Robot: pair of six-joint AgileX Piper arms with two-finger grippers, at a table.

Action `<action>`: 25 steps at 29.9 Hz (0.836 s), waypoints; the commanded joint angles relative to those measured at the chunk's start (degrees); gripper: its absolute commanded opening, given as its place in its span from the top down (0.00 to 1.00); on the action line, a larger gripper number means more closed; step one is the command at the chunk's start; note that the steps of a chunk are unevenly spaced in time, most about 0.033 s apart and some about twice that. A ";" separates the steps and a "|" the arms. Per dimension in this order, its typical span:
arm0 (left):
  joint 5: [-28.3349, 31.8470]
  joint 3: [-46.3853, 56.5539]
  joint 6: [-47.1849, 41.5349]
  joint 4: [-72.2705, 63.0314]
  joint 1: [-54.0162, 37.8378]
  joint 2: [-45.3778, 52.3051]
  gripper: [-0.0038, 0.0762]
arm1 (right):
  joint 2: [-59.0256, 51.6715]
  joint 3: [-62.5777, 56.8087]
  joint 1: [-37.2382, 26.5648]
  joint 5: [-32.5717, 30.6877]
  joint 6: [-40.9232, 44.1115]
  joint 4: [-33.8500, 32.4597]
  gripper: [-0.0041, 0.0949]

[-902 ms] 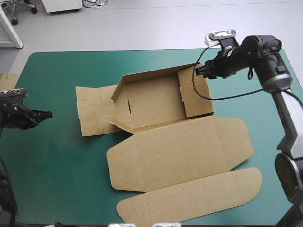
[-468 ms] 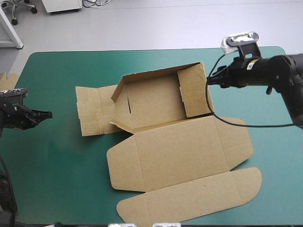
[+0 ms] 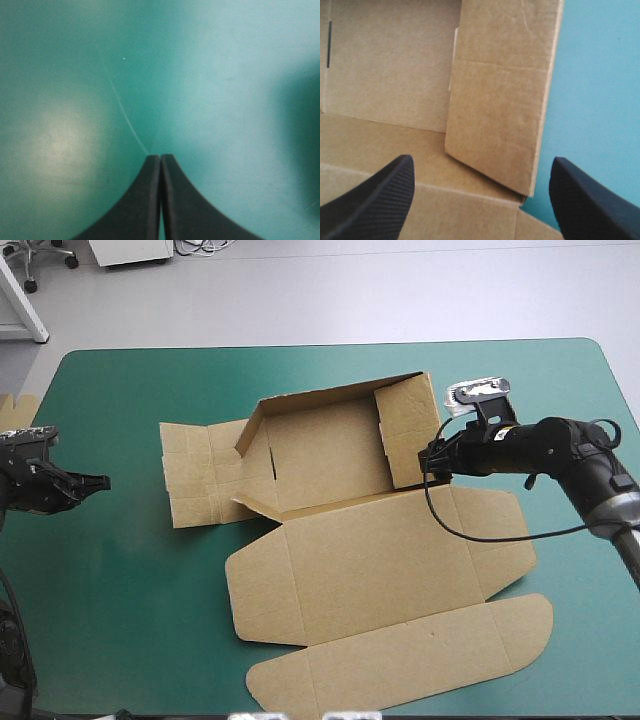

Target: Fold the box

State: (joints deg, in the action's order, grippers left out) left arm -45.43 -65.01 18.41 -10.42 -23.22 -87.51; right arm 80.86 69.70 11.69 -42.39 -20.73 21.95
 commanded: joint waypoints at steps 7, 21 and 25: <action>1.85 -1.88 -0.16 -0.74 -0.13 1.90 0.96 | 9.54 5.99 -0.10 5.81 -1.62 -0.08 0.28; 1.90 -1.88 0.46 -0.74 -0.13 1.90 0.96 | 21.98 21.94 -0.22 -2.07 2.26 -3.55 0.96; 2.60 -1.88 0.46 -0.74 -0.13 1.90 0.96 | 23.24 28.05 -0.22 -10.58 11.55 -11.69 0.96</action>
State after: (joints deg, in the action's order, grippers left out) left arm -45.39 -65.01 18.87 -10.42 -23.22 -87.51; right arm 106.56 92.04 11.69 -48.53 -14.83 14.52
